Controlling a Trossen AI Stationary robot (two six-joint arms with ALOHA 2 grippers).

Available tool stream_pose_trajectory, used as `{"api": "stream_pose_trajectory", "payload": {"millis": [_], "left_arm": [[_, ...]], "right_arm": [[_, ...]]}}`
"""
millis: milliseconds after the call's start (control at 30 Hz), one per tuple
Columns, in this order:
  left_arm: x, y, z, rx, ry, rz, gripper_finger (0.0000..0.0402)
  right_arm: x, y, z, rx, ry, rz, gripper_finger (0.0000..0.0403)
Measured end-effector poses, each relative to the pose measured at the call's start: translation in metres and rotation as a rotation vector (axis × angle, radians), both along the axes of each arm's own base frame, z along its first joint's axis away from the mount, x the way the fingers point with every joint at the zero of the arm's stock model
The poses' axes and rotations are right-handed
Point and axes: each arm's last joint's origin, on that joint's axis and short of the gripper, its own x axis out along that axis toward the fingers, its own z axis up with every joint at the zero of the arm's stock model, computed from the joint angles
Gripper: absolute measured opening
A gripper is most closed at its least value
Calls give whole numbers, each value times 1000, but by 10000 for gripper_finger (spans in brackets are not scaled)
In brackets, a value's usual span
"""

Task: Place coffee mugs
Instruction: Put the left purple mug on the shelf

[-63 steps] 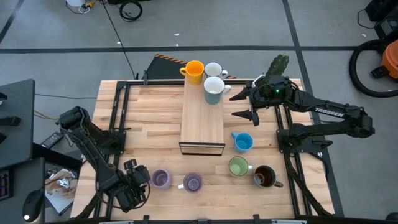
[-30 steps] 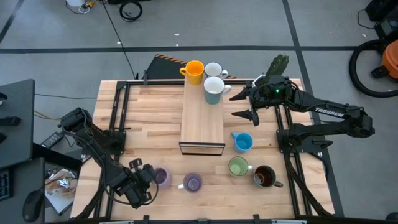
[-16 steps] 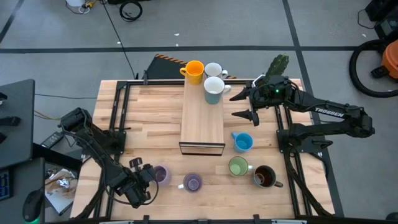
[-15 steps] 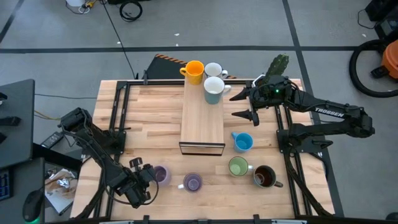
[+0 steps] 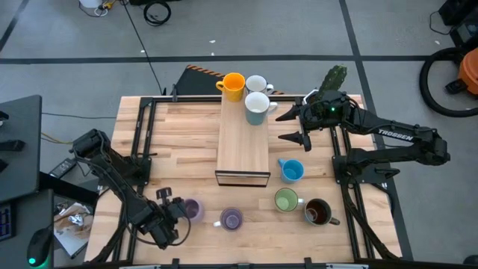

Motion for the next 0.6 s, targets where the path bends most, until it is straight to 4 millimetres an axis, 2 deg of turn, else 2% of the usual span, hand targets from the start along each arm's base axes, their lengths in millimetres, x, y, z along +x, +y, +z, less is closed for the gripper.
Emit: {"api": "stream_pose_trajectory", "payload": {"millis": [433, 600], "left_arm": [[-15, 21, 26, 70, -31, -9, 54], [-12, 33, 34, 107, -46, -53, 54]], "right_arm": [[3, -1, -3, 32, 15, -7, 323], [11, -4, -8, 49, 38, -11, 323]]}}
